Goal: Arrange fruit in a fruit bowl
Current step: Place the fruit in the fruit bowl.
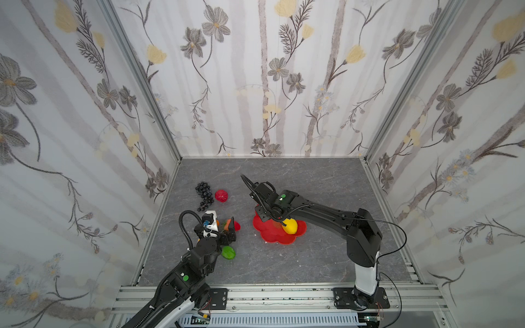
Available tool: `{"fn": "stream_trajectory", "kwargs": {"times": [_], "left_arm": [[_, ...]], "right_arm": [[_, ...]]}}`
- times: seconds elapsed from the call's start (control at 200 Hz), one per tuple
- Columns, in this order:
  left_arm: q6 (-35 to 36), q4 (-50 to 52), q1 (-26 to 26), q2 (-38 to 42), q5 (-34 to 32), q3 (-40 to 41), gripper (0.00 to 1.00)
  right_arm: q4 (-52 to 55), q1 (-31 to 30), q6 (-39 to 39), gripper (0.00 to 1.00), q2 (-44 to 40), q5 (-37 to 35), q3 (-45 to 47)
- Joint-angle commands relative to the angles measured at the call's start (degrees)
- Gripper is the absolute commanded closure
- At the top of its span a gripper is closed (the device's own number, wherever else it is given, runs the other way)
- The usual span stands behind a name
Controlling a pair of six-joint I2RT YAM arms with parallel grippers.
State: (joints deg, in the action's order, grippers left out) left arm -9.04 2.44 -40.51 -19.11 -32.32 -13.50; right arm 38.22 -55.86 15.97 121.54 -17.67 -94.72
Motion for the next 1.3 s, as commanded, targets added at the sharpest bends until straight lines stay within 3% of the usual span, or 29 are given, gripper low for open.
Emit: {"fn": "stream_trajectory", "kwargs": {"times": [0.0, 0.735, 1.149, 1.294], "left_arm": [[-0.6, 0.4, 0.2, 0.4, -0.2, 0.2, 0.0], [-0.8, 1.2, 0.3, 4.2, -0.6, 0.9, 0.0], [-0.8, 2.9, 0.3, 7.2, -1.8, 1.0, 0.0], [-0.8, 3.0, 0.3, 7.2, -2.3, 1.1, 0.0]], "right_arm": [[1.0, 0.0, -0.4, 0.54, 2.0, -2.5, -1.7], [1.9, 0.2, -2.2, 0.52, 10.7, -8.3, -6.7], [1.2, 0.4, -4.5, 0.46, 13.1, -9.2, -7.2], [1.3, 0.4, -4.7, 0.37, 13.3, -9.5, -7.2]]}}
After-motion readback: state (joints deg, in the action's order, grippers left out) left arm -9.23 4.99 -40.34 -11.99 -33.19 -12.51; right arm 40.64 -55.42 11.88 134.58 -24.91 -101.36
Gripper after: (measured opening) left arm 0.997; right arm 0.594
